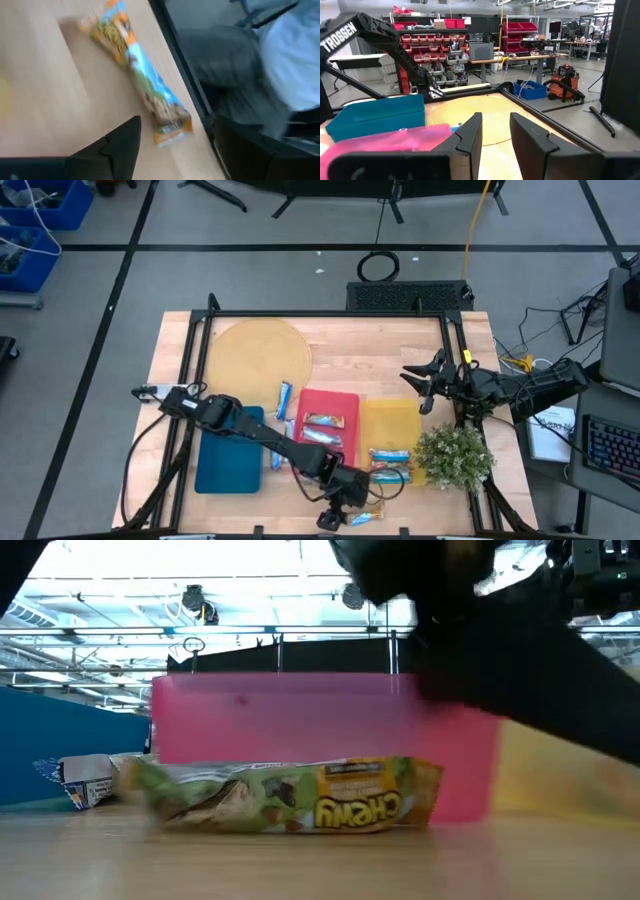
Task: Pick and place Granola Bars by type
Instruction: Put the yellow granola bar into the red bin
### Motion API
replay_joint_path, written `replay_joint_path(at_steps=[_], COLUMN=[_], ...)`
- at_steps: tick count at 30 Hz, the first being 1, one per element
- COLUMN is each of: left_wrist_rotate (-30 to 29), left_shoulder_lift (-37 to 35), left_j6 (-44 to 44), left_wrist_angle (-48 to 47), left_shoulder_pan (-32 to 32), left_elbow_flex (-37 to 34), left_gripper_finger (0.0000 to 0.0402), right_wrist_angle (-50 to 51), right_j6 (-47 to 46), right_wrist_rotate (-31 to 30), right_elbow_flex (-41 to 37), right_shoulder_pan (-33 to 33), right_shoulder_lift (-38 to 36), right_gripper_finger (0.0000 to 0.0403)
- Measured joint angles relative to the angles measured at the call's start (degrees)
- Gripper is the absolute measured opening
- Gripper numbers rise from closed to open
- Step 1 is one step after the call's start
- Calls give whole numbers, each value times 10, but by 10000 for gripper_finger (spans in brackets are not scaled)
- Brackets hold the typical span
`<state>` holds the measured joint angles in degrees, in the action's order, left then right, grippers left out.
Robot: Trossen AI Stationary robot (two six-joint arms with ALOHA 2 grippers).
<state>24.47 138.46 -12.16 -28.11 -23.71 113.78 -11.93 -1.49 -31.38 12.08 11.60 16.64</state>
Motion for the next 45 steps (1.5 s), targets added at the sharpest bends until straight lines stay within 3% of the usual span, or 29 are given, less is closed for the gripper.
replay_joint_path(at_steps=[5,16,24,29,34,39,45], left_wrist_rotate=[33,36,23,-122,-232,-290,-333], left_shoulder_lift=[14,15,-46,-119,-124,-96,-103], left_j6=[-27,-22,86,151,154,140,120], left_wrist_angle=[29,5,-49,-139,-226,-268,-233], left_shoulder_pan=[2,6,6,-28,-65,-82,-78], left_elbow_flex=[1,1,-5,1,-2,-31,-96], left_gripper_finger=[236,206,164,146,150,159,157], right_wrist_angle=[-4,-3,-3,-2,-2,-3,-3], right_j6=[-4,-4,-4,-4,-3,-4,-8], right_wrist_rotate=[0,0,1,1,0,0,0], right_elbow_flex=[1,1,1,1,1,1,1], right_shoulder_pan=[0,0,0,0,0,0,0], right_shoulder_lift=[3,13,13,13,14,16,17], right_gripper_finger=[91,91,91,91,91,91,91])
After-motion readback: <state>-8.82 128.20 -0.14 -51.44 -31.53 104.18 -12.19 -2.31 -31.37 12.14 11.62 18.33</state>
